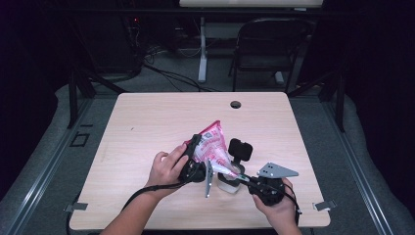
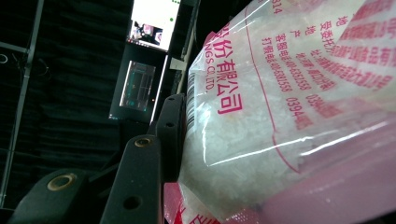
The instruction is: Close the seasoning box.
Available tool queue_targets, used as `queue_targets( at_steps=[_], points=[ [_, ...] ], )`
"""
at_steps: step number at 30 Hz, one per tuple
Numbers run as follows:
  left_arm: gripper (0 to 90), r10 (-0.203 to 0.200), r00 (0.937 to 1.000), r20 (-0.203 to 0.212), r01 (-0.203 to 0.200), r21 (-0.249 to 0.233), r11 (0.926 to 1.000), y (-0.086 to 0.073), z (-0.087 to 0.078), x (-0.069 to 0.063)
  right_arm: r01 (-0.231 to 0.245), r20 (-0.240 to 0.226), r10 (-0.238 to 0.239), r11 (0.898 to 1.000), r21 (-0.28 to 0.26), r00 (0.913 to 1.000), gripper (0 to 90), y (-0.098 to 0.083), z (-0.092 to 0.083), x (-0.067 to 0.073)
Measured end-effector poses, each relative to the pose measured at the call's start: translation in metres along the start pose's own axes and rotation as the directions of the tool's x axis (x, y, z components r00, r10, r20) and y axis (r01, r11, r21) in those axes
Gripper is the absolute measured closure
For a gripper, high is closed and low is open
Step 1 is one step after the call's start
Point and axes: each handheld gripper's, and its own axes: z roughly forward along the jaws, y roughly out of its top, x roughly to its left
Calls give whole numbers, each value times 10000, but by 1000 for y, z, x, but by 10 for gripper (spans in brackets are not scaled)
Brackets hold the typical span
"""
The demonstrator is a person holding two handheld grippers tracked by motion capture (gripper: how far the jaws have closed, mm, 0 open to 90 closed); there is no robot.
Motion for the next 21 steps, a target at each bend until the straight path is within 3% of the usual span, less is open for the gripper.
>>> queue_targets(
  at_steps=[21],
  points=[
    [641,8,10000,-86,-8,-43,10000,0,-1,1,0,17,0,10000,22,10000,900,0,0,0]
  ],
)
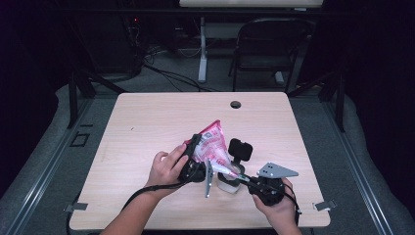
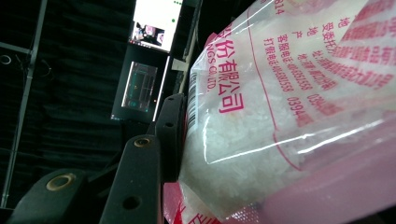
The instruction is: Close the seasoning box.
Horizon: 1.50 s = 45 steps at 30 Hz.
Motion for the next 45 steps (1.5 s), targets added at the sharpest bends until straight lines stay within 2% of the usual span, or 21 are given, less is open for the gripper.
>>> queue_targets(
  at_steps=[45],
  points=[
    [636,52,9998,-189,-53,-68,10000,2,-3,4,-52,-20,52,10000,17,10000,900,-1,2,0]
  ],
)
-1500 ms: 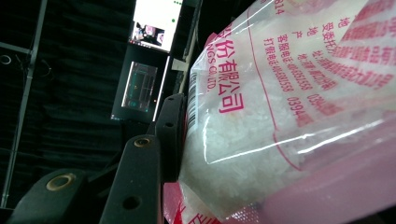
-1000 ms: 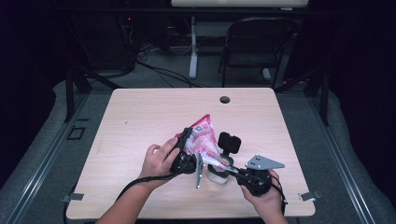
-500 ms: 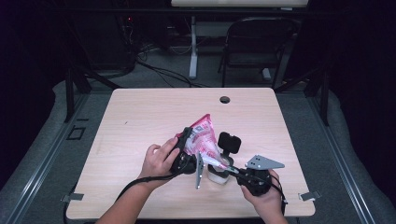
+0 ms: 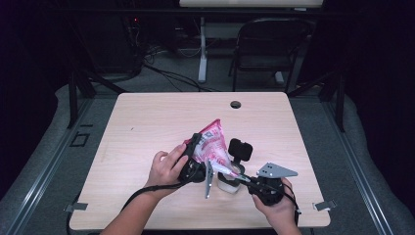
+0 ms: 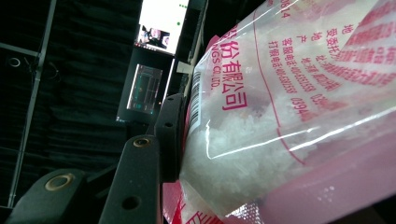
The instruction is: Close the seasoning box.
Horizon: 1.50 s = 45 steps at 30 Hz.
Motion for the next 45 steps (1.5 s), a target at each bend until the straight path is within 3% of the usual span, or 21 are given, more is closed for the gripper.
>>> queue_targets(
  at_steps=[45],
  points=[
    [637,-91,9999,-115,89,-138,9999,1,-1,1,-56,57,56,10000,80,10000,900,0,1,0]
  ],
)
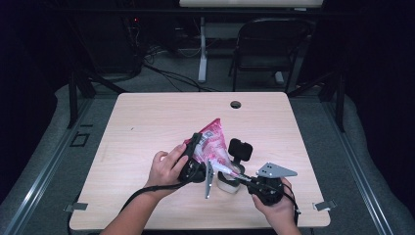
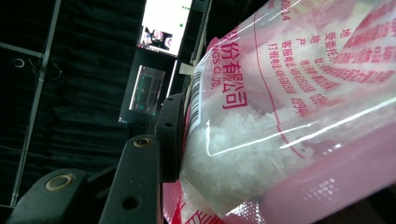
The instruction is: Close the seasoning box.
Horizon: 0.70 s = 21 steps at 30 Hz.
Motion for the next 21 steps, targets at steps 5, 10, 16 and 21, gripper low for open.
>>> queue_targets(
  at_steps=[5,10,16,21],
  points=[
    [637,13,10000,-12,-13,-2,10000,0,0,0,2,-7,-2,10000,1,10000,900,0,0,0],
    [637,14,10000,-19,-14,-5,10000,0,0,0,1,-2,-1,10000,-4,10000,900,0,0,0],
    [637,15,10000,-34,-15,-9,10000,0,-1,1,12,-3,-12,10000,-14,10000,900,0,0,0],
    [637,-22,10000,5,22,4,10000,0,-1,1,10,-2,-10,10000,-13,10000,900,0,0,0]
  ],
)
